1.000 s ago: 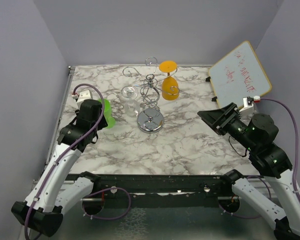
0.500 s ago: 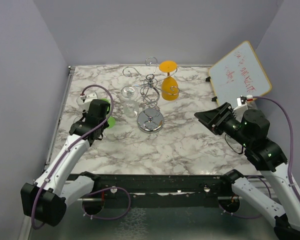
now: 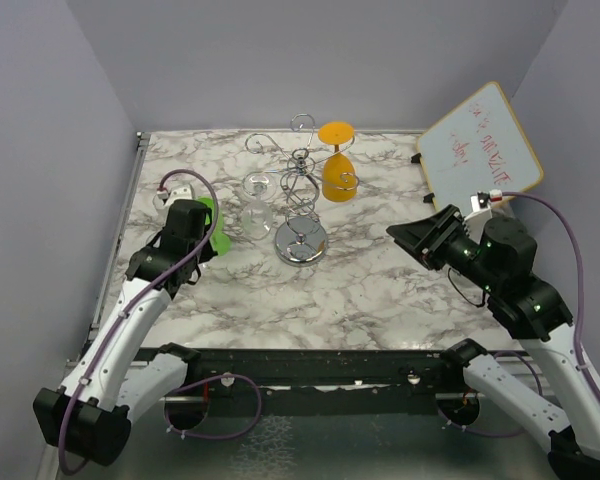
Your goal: Place the wine glass upside down on the wine glass rack
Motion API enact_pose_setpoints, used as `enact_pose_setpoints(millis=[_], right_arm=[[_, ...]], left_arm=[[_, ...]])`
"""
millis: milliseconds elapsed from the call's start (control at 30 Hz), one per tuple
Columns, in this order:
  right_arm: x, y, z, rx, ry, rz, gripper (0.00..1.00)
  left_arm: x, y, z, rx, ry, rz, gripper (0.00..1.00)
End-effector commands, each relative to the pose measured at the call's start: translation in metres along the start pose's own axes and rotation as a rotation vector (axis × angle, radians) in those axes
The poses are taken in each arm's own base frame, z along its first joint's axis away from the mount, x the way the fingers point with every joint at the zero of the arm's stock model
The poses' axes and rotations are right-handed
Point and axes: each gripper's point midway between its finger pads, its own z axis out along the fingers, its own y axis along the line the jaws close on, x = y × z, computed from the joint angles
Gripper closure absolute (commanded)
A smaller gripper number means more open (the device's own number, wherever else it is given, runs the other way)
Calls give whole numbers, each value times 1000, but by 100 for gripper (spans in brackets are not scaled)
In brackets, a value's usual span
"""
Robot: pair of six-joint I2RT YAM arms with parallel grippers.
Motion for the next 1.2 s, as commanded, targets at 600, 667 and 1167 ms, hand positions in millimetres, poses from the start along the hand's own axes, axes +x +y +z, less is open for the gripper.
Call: enact_pose_setpoints(millis=[600, 667, 1167], right_arm=[[7, -4, -15, -28, -3, 39, 52], [8, -6, -15, -28, -3, 40, 52], [11, -12, -18, -40, -15, 40, 52]], left_arm=[[69, -49, -55, 417, 358, 78, 98], [76, -45, -52, 398, 377, 87, 95], [57, -33, -52, 328, 364, 204, 57]])
